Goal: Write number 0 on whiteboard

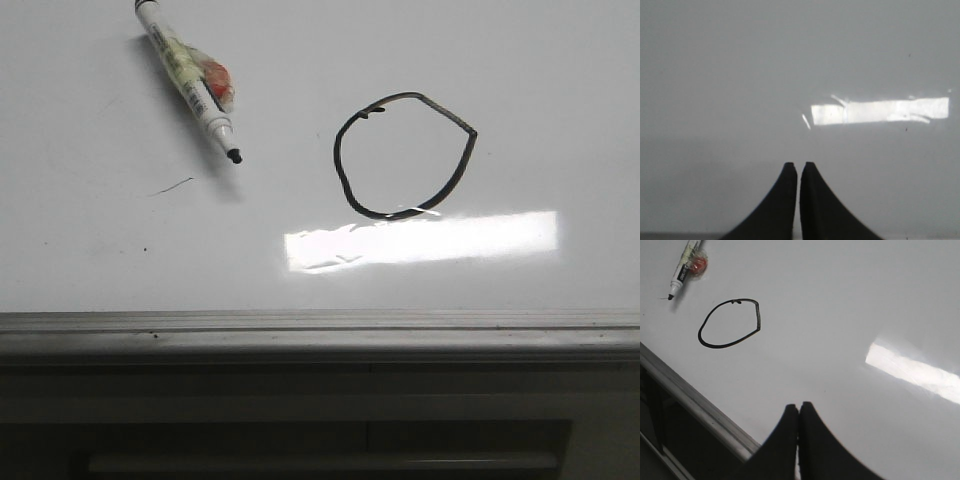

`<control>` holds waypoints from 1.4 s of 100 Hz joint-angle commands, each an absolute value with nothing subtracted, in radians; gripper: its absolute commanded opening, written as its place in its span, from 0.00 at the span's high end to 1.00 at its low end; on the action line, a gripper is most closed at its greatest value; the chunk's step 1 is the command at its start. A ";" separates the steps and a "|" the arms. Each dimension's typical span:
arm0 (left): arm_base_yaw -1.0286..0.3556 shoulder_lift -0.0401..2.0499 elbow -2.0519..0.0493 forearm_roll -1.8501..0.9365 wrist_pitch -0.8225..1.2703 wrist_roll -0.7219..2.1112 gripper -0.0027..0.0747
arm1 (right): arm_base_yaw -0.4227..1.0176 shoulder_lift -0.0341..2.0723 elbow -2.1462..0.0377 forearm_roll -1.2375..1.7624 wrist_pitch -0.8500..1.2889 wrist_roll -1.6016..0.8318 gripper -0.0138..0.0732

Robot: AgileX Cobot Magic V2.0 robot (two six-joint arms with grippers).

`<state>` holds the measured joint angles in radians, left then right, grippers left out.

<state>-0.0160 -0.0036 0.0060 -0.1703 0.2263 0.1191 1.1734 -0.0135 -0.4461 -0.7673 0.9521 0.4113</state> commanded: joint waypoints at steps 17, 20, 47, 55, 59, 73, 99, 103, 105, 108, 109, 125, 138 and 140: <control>-0.013 -0.032 0.037 -0.183 0.300 0.114 0.99 | 1.170 0.000 -0.467 -0.809 0.896 0.414 0.91; -0.013 -0.032 0.037 -0.183 0.300 0.114 0.99 | 1.170 0.000 -0.467 -0.809 0.896 0.414 0.91; -0.013 -0.032 0.037 -0.183 0.300 0.114 0.99 | 1.170 0.000 -0.467 -0.809 0.896 0.414 0.91; -0.013 -0.032 0.037 -0.183 0.300 0.114 0.99 | 1.170 0.000 -0.467 -0.809 0.896 0.414 0.91; -0.013 -0.032 0.037 -0.183 0.300 0.114 0.99 | 1.170 0.000 -0.467 -0.809 0.896 0.414 0.91; -0.013 -0.032 0.037 -0.183 0.300 0.114 0.99 | 1.170 0.000 -0.467 -0.809 0.896 0.414 0.91; -0.013 -0.032 0.037 -0.183 0.300 0.114 0.99 | 1.163 -0.003 -0.420 -0.977 0.915 0.431 0.91; -0.013 -0.032 0.037 -0.183 0.300 0.114 0.99 | 1.145 -0.004 -0.398 -1.033 0.843 0.478 0.91; -0.013 -0.032 0.037 -0.183 0.300 0.114 0.99 | 1.132 -0.004 -0.389 -1.051 0.805 0.511 0.91; -0.013 -0.032 0.037 -0.183 0.300 0.114 0.99 | 1.111 -0.004 -0.378 -1.057 0.755 0.552 0.91; -0.013 -0.032 0.037 -0.183 0.300 0.114 0.99 | 1.099 -0.004 -0.376 -1.057 0.743 0.568 0.91; -0.013 -0.032 0.037 -0.183 0.300 0.114 0.99 | 0.932 -0.003 -0.312 -0.817 0.598 0.582 0.91; -0.013 -0.032 0.037 -0.183 0.300 0.114 0.99 | 0.717 -0.003 -0.191 -0.538 0.415 0.471 0.91; -0.013 -0.032 0.037 -0.183 0.300 0.114 0.99 | 0.687 -0.003 -0.168 -0.499 0.375 0.449 0.91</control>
